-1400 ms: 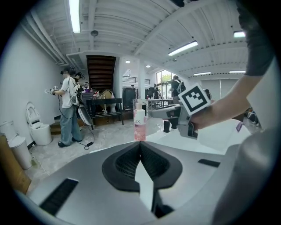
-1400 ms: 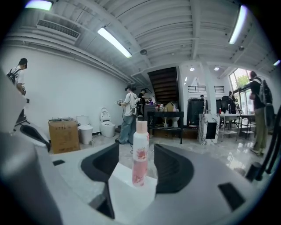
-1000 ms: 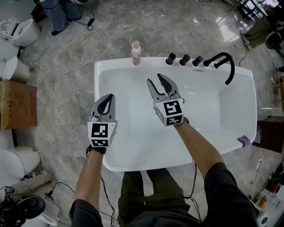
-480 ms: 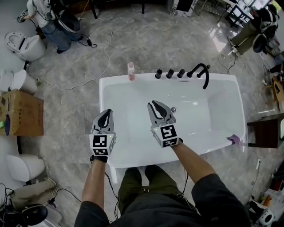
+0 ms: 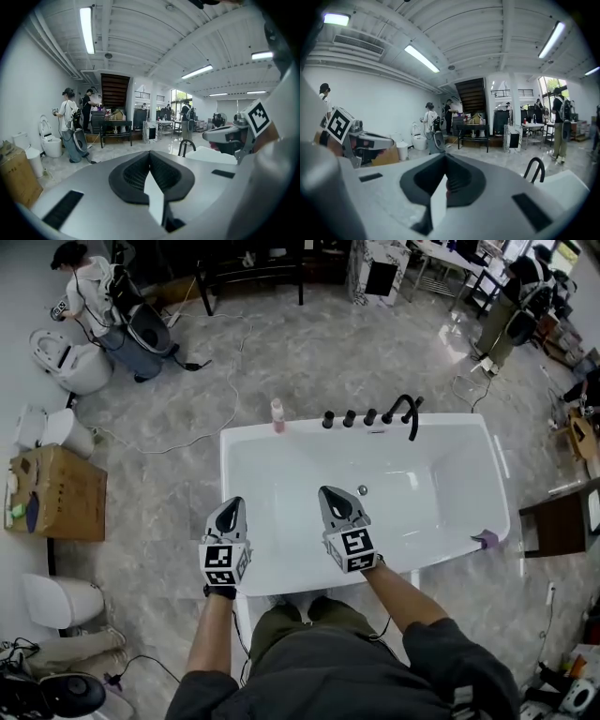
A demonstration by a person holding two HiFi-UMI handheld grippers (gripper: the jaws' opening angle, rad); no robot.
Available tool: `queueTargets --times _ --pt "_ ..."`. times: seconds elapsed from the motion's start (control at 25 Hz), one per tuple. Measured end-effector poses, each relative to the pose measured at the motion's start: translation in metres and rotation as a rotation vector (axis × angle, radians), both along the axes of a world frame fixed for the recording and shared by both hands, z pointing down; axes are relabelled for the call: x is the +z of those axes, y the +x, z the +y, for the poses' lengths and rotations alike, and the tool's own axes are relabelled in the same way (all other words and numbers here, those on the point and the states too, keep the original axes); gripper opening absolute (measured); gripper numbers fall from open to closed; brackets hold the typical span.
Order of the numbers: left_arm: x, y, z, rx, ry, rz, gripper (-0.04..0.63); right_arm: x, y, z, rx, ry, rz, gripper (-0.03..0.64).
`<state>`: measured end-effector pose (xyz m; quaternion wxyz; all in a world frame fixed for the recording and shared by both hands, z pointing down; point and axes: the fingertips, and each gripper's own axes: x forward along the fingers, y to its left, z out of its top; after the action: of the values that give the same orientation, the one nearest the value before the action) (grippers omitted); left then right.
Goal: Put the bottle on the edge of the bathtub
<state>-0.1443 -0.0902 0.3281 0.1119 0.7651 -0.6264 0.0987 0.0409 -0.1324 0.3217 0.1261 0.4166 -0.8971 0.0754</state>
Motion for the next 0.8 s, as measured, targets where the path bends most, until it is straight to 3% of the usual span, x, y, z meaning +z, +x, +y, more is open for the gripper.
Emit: queueTargets --times 0.8 --pt "-0.068 0.053 0.086 0.070 0.072 -0.049 0.003 -0.054 0.039 0.099 -0.068 0.008 -0.018 0.002"
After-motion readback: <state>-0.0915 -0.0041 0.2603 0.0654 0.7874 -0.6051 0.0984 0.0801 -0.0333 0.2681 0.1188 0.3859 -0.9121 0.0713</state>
